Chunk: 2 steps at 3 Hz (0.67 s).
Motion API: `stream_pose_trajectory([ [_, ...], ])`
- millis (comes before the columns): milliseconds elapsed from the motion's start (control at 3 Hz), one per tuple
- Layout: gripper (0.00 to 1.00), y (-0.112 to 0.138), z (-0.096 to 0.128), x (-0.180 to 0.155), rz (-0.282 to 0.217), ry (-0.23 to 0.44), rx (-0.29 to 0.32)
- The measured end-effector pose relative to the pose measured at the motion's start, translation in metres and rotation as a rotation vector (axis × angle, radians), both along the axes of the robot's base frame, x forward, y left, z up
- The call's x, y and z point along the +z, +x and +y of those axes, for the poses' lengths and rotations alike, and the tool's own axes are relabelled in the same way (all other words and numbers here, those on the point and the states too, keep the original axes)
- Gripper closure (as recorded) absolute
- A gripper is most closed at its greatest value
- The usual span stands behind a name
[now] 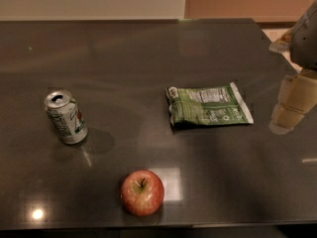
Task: Move apple near green jalapeno chip bag
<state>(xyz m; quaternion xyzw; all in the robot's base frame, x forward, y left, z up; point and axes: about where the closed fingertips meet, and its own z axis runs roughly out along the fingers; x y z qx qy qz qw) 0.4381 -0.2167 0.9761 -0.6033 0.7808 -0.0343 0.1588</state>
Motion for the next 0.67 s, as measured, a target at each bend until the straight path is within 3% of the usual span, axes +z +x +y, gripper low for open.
stream_pose_trajectory([
  [667, 0.0, 0.001, 0.0062, -0.0002, 0.0, 0.013, 0.02],
])
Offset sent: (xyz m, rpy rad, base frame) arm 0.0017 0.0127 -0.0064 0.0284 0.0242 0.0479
